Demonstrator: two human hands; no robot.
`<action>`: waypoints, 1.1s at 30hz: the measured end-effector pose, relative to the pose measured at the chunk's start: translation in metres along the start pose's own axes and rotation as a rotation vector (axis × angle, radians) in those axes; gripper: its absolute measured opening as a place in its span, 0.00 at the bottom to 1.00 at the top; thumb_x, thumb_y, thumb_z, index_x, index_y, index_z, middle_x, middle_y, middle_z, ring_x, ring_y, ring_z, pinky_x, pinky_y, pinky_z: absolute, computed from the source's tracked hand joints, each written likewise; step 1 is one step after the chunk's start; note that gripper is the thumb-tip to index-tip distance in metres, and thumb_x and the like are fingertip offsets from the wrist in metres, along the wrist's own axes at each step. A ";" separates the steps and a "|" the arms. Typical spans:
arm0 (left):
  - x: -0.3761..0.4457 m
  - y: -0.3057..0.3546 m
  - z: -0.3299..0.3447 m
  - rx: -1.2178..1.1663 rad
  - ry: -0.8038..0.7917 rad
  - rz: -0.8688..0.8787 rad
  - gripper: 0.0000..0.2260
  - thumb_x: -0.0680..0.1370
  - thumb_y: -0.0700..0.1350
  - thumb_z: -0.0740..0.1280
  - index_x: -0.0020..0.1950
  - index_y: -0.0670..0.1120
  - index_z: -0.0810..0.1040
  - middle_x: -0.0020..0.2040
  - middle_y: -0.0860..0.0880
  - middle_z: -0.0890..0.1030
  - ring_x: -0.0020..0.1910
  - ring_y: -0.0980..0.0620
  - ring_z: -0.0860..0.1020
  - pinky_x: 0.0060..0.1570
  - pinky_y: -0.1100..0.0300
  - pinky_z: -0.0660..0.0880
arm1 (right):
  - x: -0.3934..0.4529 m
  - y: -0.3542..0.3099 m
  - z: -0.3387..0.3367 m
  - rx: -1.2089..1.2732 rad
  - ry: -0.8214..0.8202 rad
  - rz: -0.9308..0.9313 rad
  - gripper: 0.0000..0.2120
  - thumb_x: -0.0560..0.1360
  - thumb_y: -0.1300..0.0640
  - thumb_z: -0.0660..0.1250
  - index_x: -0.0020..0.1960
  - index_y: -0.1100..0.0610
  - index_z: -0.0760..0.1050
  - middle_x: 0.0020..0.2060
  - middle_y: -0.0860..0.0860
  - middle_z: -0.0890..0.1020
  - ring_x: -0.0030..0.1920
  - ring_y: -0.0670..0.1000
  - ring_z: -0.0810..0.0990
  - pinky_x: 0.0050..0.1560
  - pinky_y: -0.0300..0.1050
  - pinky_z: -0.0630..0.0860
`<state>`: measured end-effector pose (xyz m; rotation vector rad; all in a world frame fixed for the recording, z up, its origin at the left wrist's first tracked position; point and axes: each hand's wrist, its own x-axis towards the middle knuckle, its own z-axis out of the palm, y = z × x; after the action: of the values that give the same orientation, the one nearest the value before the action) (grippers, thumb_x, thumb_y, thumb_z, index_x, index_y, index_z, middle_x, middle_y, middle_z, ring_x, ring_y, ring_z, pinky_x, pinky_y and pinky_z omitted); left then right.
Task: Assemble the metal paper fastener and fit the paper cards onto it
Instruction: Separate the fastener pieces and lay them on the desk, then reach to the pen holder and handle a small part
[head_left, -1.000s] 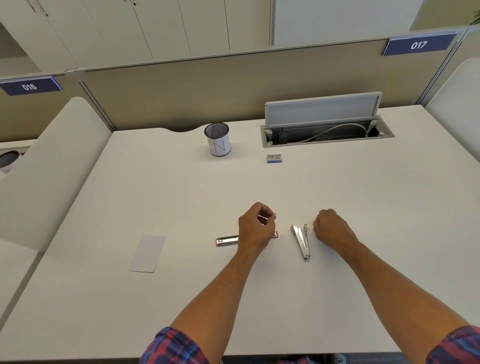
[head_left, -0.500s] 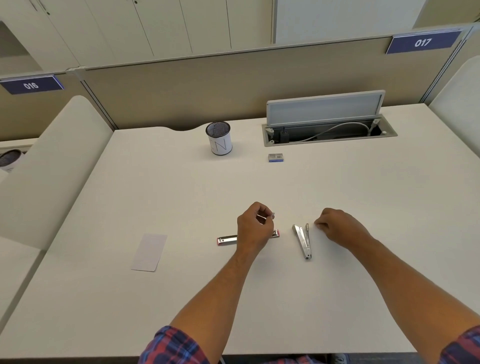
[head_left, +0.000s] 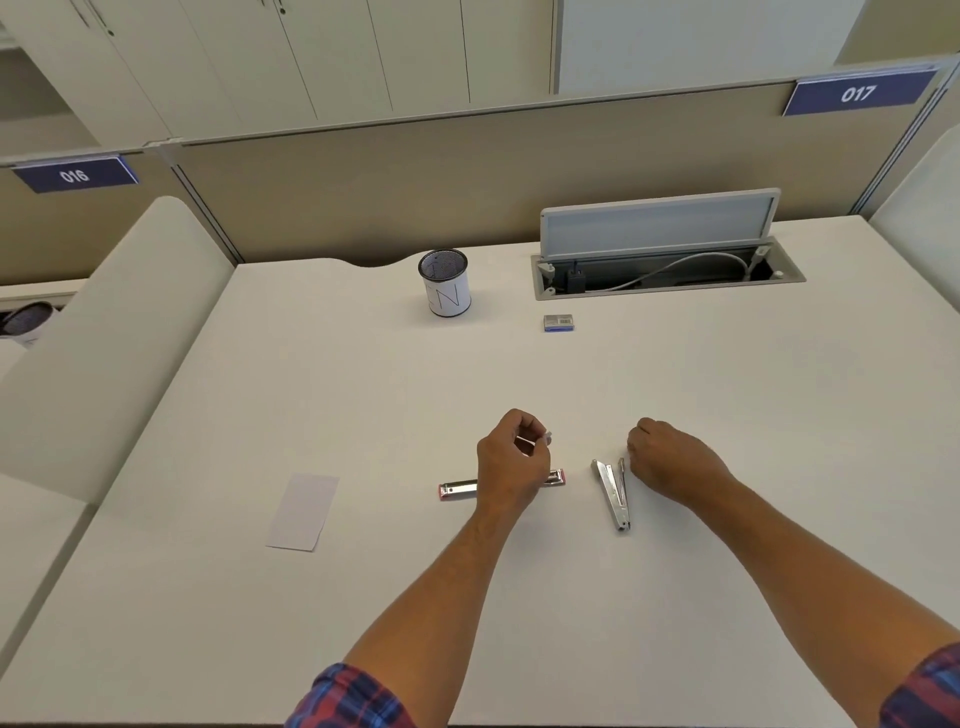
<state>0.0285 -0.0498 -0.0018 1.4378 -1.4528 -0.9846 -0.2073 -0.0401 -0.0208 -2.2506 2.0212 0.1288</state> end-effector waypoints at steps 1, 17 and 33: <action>0.003 0.001 -0.001 0.002 0.008 0.011 0.09 0.73 0.38 0.69 0.41 0.52 0.76 0.38 0.57 0.83 0.36 0.56 0.82 0.33 0.71 0.74 | 0.003 -0.005 0.000 0.128 0.036 0.024 0.06 0.79 0.59 0.61 0.48 0.57 0.76 0.47 0.51 0.77 0.46 0.54 0.77 0.43 0.50 0.76; 0.141 0.037 -0.040 -0.087 0.231 -0.077 0.09 0.73 0.36 0.68 0.44 0.49 0.85 0.40 0.52 0.86 0.40 0.50 0.85 0.43 0.46 0.84 | 0.160 -0.104 -0.115 0.926 0.213 0.049 0.04 0.79 0.54 0.66 0.48 0.53 0.79 0.40 0.45 0.83 0.43 0.46 0.83 0.44 0.40 0.80; 0.293 0.026 -0.081 -0.034 0.365 -0.060 0.07 0.74 0.35 0.70 0.46 0.44 0.86 0.42 0.48 0.86 0.42 0.49 0.85 0.46 0.51 0.84 | 0.313 -0.163 -0.133 1.222 0.277 0.097 0.03 0.75 0.61 0.69 0.46 0.58 0.82 0.41 0.52 0.87 0.42 0.49 0.87 0.53 0.49 0.84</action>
<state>0.1011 -0.3392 0.0611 1.5502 -1.1271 -0.7308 -0.0129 -0.3494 0.0719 -1.3855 1.5425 -1.1223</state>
